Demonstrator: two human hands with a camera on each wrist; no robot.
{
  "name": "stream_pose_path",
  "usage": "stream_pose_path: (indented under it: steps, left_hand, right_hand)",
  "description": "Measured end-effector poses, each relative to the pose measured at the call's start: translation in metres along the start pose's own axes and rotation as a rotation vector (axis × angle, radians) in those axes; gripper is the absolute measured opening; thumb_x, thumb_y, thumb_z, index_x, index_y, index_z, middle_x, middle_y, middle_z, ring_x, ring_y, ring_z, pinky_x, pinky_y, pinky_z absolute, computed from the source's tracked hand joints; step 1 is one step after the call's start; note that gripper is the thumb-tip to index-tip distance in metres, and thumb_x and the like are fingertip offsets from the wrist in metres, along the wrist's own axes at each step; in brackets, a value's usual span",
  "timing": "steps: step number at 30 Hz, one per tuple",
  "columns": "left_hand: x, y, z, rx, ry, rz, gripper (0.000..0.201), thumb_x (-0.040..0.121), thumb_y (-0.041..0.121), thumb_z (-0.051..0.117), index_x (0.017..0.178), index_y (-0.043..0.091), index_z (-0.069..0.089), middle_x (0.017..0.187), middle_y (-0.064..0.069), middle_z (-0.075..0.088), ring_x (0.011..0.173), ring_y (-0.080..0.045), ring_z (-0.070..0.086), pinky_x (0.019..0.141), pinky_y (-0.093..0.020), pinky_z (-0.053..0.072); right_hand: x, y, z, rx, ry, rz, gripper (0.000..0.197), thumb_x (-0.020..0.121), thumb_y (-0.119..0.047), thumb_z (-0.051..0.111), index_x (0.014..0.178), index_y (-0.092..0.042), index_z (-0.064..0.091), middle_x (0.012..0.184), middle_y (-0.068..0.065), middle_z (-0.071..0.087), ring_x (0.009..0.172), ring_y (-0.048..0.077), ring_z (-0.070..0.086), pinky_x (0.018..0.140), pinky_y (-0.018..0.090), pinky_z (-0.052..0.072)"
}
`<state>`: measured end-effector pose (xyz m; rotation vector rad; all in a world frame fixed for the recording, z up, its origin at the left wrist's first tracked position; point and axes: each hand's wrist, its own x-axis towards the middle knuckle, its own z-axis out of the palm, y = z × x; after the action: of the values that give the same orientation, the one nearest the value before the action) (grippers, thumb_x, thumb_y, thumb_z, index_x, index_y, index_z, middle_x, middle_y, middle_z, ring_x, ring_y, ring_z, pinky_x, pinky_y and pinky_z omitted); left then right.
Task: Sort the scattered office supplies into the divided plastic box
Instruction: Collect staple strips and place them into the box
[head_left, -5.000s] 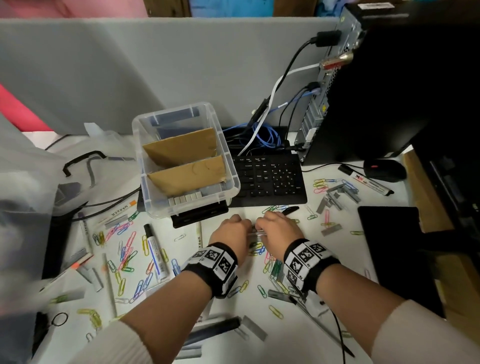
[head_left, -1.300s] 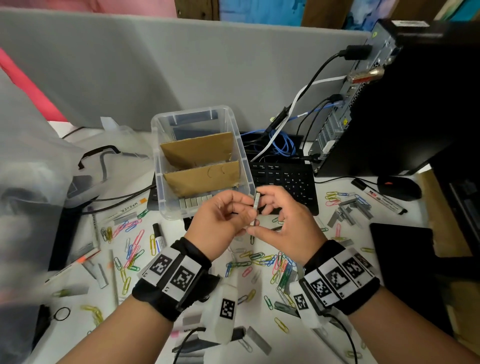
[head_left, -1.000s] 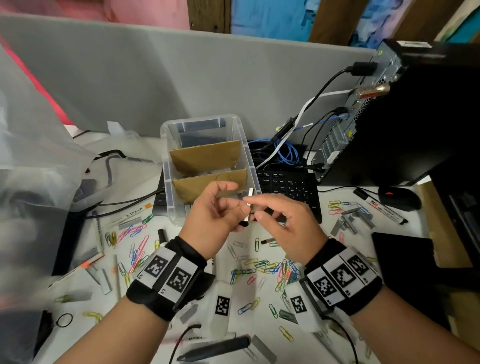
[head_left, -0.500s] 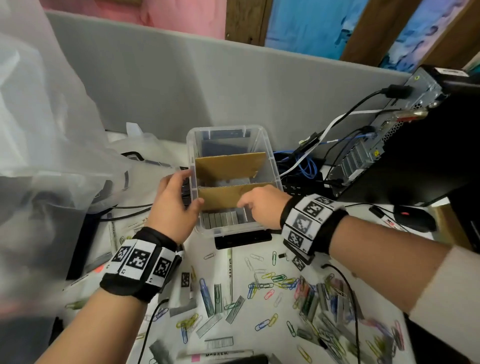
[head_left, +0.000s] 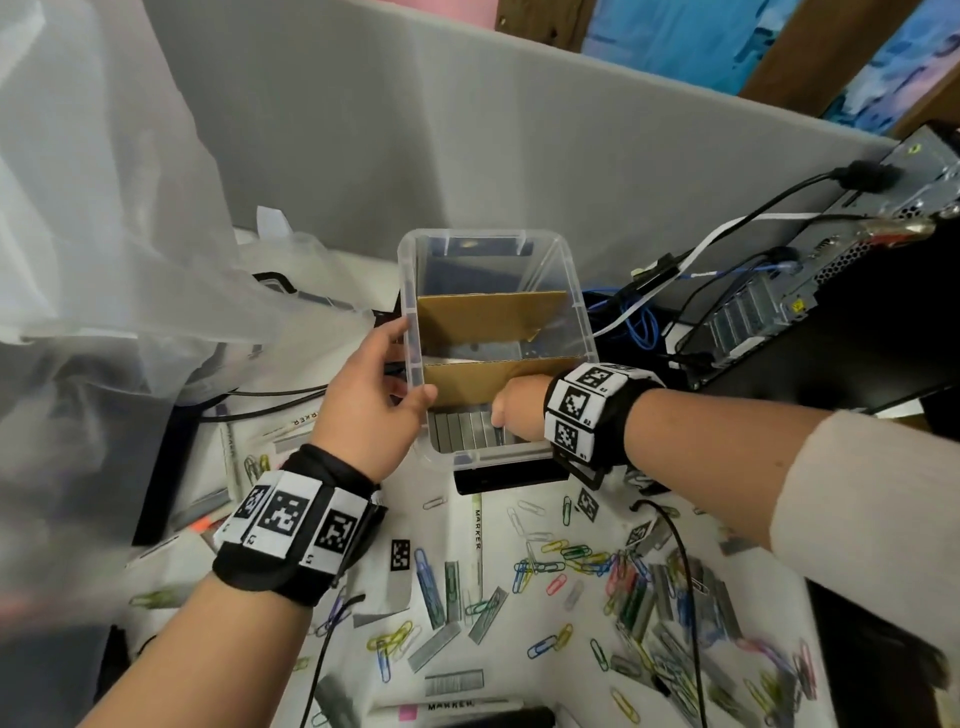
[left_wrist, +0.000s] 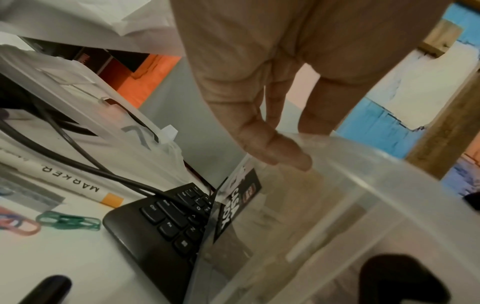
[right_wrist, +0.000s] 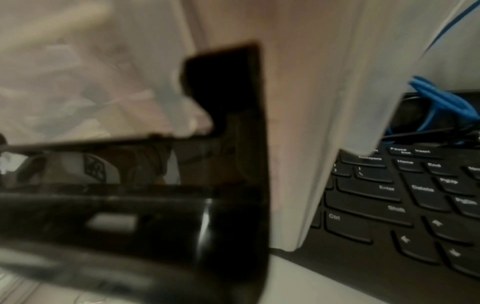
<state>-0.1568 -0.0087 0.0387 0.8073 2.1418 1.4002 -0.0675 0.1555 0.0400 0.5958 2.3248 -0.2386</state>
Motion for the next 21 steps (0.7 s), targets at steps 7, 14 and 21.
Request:
stream_pose_path:
  steps: [7, 14, 21]
  left_hand:
    - [0.0, 0.001, 0.001, -0.021, -0.004, 0.001, 0.062, 0.084, 0.005, 0.066, 0.136, 0.03, 0.043, 0.103, 0.018, 0.055, 0.081, -0.02, 0.064, 0.072, -0.048, 0.057]
    - [0.0, 0.001, 0.001, -0.002, 0.003, 0.002, 0.063, 0.084, 0.007, 0.067, 0.137, 0.03, 0.042, 0.105, 0.011, 0.056, 0.084, -0.022, 0.064, 0.074, -0.049, 0.057]
    - [-0.003, 0.008, 0.001, 0.043, -0.001, -0.009, 0.063, 0.086, 0.007, 0.065, 0.14, 0.028, 0.04, 0.109, 0.006, 0.055, 0.089, -0.022, 0.064, 0.08, -0.048, 0.056]
  right_hand:
    - [0.002, -0.002, 0.002, 0.062, -0.017, -0.027, 0.032, 0.091, -0.015, 0.05, 0.12, -0.009, 0.06, 0.119, 0.014, 0.061, 0.11, 0.032, 0.059, 0.092, 0.041, 0.049]
    - [0.003, 0.003, 0.002, 0.09, 0.036, -0.022, 0.028, 0.09, -0.019, 0.051, 0.112, -0.009, 0.064, 0.112, 0.014, 0.064, 0.088, 0.026, 0.058, 0.084, 0.039, 0.05]
    - [-0.021, 0.006, -0.002, 0.122, 0.132, -0.072, 0.026, 0.091, -0.02, 0.049, 0.109, -0.01, 0.064, 0.109, 0.011, 0.065, 0.085, 0.022, 0.054, 0.086, 0.036, 0.051]
